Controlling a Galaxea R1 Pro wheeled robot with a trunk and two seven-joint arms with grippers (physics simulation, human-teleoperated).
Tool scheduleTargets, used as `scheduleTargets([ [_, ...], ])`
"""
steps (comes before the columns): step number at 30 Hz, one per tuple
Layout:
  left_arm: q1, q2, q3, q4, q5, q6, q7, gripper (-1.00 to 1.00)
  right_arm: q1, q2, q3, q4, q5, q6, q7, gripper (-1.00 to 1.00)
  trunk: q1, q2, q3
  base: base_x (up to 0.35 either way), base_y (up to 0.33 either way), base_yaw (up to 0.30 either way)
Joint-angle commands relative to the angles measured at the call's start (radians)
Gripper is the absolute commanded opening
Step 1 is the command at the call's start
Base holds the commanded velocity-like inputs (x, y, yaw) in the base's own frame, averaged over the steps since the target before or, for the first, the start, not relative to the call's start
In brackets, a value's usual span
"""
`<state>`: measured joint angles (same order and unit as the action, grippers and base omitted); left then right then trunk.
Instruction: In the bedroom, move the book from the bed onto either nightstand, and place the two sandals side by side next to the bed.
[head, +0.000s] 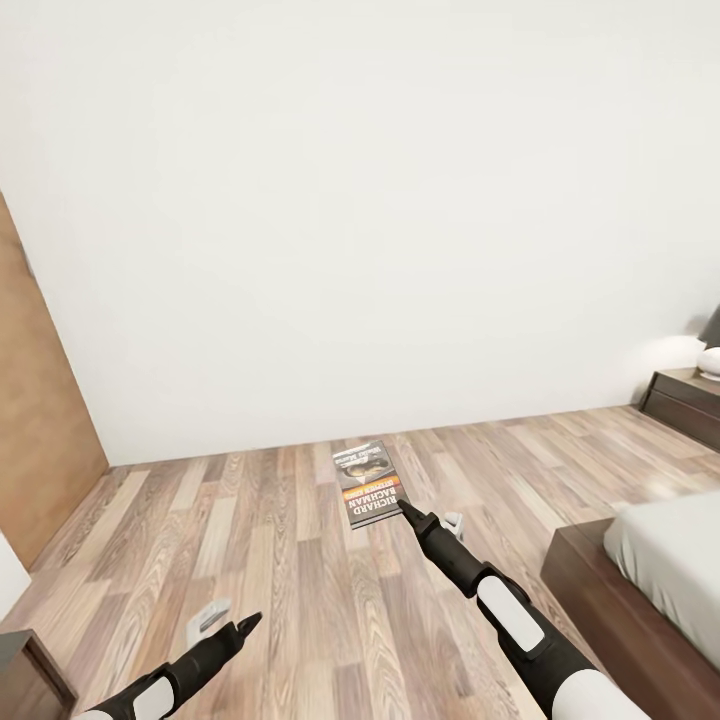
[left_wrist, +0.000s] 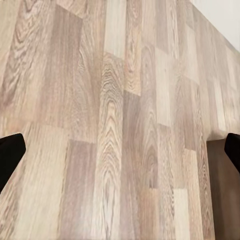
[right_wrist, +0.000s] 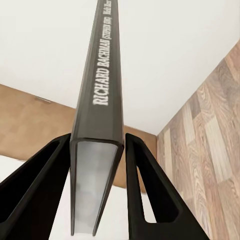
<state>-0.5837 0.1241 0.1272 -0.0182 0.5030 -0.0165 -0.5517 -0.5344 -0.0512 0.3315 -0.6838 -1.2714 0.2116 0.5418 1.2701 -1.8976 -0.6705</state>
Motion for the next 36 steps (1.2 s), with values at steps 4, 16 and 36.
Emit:
scheduleTargets([
  [4,-0.001,0.000,0.008,0.001,-0.006,-0.002,-0.004,1.00,-0.001,-0.001,0.003,0.000,-0.013,0.005,0.001,-1.00,0.000,0.000,-0.001,0.218,0.004,-0.003],
  [16,-0.001,0.000,0.008,0.001,-0.006,-0.002,-0.004,1.00,-0.001,-0.001,0.003,0.000,-0.013,0.005,0.001,-1.00,0.000,0.000,-0.001,0.221,0.001,-0.001],
  [36,-0.001,0.000,0.008,0.001,-0.006,-0.002,-0.004,1.00,-0.001,-0.002,0.003,0.000,-0.013,0.005,0.001,-1.00,0.000,0.000,-0.001,0.256,0.000,-0.094],
])
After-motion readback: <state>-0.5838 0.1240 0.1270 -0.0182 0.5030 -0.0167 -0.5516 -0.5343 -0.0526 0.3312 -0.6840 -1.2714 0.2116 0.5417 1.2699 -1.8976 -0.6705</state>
